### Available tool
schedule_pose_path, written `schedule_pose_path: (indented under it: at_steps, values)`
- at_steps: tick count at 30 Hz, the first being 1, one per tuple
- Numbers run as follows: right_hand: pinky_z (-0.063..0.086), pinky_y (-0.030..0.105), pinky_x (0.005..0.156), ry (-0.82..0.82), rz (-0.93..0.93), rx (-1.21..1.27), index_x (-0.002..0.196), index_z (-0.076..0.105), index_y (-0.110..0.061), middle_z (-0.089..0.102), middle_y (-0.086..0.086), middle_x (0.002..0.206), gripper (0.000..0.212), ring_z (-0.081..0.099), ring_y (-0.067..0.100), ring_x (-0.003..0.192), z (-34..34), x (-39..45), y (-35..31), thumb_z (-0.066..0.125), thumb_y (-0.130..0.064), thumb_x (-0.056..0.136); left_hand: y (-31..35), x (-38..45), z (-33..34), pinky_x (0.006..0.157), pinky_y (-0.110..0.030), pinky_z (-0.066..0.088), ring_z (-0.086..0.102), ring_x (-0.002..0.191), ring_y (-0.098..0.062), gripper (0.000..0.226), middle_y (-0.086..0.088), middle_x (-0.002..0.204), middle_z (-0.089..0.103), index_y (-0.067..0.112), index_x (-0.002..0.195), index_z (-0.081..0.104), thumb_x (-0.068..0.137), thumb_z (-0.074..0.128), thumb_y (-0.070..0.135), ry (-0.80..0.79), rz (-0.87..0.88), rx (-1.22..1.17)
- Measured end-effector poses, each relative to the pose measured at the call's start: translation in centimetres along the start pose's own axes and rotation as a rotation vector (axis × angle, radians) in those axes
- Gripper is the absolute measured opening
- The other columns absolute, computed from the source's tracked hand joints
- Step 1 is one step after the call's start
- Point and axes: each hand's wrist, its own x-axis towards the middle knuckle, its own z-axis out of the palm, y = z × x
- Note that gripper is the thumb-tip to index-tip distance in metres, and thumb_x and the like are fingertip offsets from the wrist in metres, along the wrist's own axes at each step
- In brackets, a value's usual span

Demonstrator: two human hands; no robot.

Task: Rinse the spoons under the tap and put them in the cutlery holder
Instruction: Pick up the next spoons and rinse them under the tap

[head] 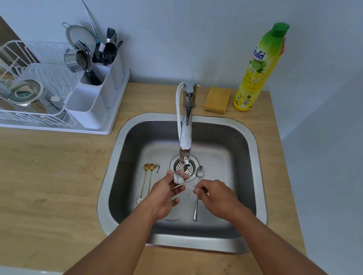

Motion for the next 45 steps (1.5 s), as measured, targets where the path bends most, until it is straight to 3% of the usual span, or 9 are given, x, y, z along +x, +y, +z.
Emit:
schedule_pose_path:
  at_steps: [6,15,19,21,27,34,37,41,45]
  values:
    - [0.057,0.038,0.081,-0.030,-0.028,0.165,0.097,0.069,-0.031,0.073,-0.012,0.093,0.009,0.066,0.006,0.083,0.3,-0.5,-0.1,0.062,-0.037,0.100,0.9,0.3,1.4,0.074,-0.031,0.038,0.048,0.084,-0.010,0.038,0.013,0.103,0.071,0.033,0.122,0.074,0.107,0.043,0.049,0.016,0.070,-0.002]
    - [0.059,0.040,0.087,-0.057,0.005,0.217,0.094,0.070,-0.033,0.075,-0.016,0.087,0.012,0.070,0.003,0.089,-0.1,0.3,-0.7,0.061,-0.038,0.100,1.9,0.3,2.0,0.076,-0.034,0.043,0.049,0.083,-0.012,0.044,0.007,0.099,0.072,0.030,0.113,0.072,0.111,0.032,0.047,0.049,0.153,0.035]
    - [0.059,0.040,0.086,-0.076,-0.012,0.178,0.090,0.070,-0.033,0.076,-0.018,0.086,0.014,0.070,0.002,0.087,-0.2,0.4,-0.6,0.061,-0.038,0.100,1.8,0.6,1.2,0.076,-0.033,0.043,0.051,0.086,-0.014,0.039,0.009,0.098,0.071,0.033,0.114,0.072,0.111,0.035,0.043,0.000,0.259,0.225]
    - [0.059,0.040,0.085,-0.078,-0.014,0.169,0.089,0.071,-0.033,0.076,-0.020,0.084,0.015,0.069,0.002,0.084,-0.1,0.3,-0.4,0.061,-0.038,0.100,1.6,1.0,0.7,0.076,-0.033,0.045,0.052,0.088,-0.016,0.033,0.004,0.105,0.071,0.028,0.110,0.073,0.109,0.043,0.042,-0.003,0.297,0.318]
    - [0.060,0.038,0.085,-0.103,0.001,0.194,0.091,0.074,-0.032,0.076,-0.024,0.085,0.016,0.071,0.000,0.083,-0.1,0.0,0.3,0.063,-0.040,0.099,1.1,1.3,-1.1,0.070,-0.030,0.048,0.056,0.072,-0.013,0.032,-0.005,0.077,0.070,0.016,0.086,0.078,0.091,0.073,0.047,0.077,0.475,0.530]
    - [0.060,0.039,0.084,-0.097,-0.013,0.207,0.087,0.074,-0.032,0.076,-0.023,0.081,0.018,0.071,0.000,0.080,0.2,0.4,-0.4,0.061,-0.039,0.098,1.5,0.9,-0.5,0.056,-0.020,0.048,0.057,0.057,0.000,0.023,0.014,0.062,0.066,0.025,0.074,0.074,0.073,0.092,0.039,0.267,0.673,0.672]
    - [0.059,0.036,0.083,-0.072,-0.002,0.221,0.087,0.074,-0.033,0.076,-0.024,0.081,0.018,0.071,0.000,0.079,0.4,0.5,-0.6,0.061,-0.038,0.098,1.7,0.8,0.3,0.054,-0.030,0.046,0.064,0.056,-0.011,0.033,0.001,0.063,0.070,0.023,0.072,0.075,0.092,0.071,0.048,0.386,0.653,0.690]
    - [0.060,0.030,0.065,-0.031,0.045,0.308,0.085,0.073,-0.031,0.077,-0.020,0.083,0.019,0.070,0.011,0.057,0.7,0.4,-0.4,0.062,-0.035,0.099,1.9,0.3,0.8,0.061,-0.025,0.041,0.074,0.071,-0.008,0.050,0.001,0.085,0.077,0.018,0.083,0.075,0.106,0.045,0.051,0.285,0.424,0.455]
    - [0.058,0.031,0.079,0.002,0.063,0.456,0.085,0.076,-0.026,0.080,-0.014,0.081,0.017,0.073,0.002,0.076,1.2,0.6,-0.8,0.067,-0.028,0.100,0.4,0.1,0.3,0.077,-0.028,0.050,0.071,0.089,-0.014,0.029,0.006,0.089,0.080,0.025,0.090,0.079,0.103,0.058,0.041,0.123,0.359,0.454]
